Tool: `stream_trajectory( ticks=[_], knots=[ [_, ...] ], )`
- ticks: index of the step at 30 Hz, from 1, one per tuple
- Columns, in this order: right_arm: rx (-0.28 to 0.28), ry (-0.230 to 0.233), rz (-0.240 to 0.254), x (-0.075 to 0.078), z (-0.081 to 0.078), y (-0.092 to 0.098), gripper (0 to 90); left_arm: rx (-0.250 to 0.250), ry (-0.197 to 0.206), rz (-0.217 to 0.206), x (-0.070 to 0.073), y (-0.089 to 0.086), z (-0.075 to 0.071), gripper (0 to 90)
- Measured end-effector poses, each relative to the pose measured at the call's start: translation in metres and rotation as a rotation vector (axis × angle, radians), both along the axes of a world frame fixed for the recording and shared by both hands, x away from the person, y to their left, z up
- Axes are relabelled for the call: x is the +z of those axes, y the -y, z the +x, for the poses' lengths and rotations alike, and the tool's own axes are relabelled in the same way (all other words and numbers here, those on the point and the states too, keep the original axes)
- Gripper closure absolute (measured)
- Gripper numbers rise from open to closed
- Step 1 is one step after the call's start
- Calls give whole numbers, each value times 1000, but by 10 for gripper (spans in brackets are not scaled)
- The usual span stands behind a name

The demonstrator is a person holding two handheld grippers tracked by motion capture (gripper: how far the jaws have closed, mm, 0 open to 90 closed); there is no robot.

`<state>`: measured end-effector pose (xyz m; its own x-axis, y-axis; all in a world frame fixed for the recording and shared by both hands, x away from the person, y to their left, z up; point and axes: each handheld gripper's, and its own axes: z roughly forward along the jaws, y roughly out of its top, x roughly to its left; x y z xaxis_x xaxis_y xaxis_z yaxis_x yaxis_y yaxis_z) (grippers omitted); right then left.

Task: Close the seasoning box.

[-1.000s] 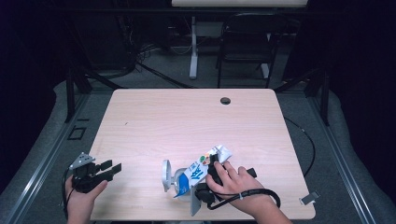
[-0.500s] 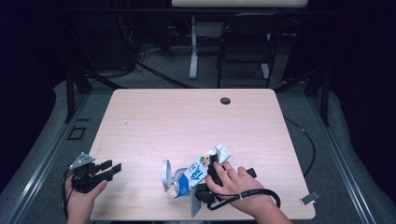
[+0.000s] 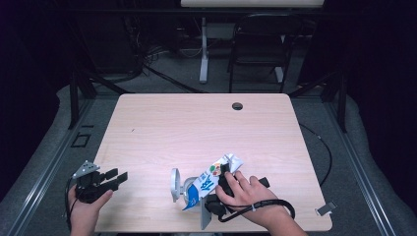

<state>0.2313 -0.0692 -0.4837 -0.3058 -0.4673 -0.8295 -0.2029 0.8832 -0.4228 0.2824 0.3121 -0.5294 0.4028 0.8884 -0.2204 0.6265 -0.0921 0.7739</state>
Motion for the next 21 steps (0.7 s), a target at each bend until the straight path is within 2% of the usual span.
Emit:
stream_trajectory(
  ticks=[21],
  knots=[
    [10, -27, 15, 0, -1, 0, 879, 0, -2, 2, 0, -2, 0, 515]
  ],
)
